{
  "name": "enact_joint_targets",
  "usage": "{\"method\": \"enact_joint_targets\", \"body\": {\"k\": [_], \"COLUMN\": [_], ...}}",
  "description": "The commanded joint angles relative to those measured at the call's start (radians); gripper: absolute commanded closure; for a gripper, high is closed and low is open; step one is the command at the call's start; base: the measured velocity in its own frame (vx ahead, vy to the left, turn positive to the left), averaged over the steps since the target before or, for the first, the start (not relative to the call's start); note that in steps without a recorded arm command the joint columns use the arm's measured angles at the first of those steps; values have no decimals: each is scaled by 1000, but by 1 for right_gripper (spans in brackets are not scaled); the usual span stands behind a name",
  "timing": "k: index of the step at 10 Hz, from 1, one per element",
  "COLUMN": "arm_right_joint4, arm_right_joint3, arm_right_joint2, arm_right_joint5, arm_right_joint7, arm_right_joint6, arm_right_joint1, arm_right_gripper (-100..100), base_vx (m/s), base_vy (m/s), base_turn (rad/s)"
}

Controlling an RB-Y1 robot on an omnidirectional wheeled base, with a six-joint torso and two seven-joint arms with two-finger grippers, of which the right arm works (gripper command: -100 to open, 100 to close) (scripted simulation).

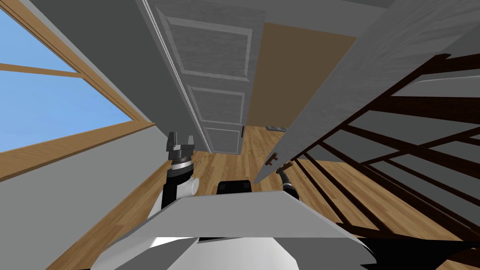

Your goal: Pull the door open

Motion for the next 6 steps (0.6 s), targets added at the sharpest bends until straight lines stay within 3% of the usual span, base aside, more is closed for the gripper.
{"method": "enact_joint_targets", "body": {"k": [1, 6], "arm_right_joint4": [-24, -25], "arm_right_joint3": [-2, 2], "arm_right_joint2": [10, 10], "arm_right_joint5": [-11, -13], "arm_right_joint7": [-31, -43], "arm_right_joint6": [9, 8], "arm_right_joint1": [-11, -13], "arm_right_gripper": [100, 100], "base_vx": [-23, -12], "base_vy": [-31, -16], "base_turn": [28, 9]}}
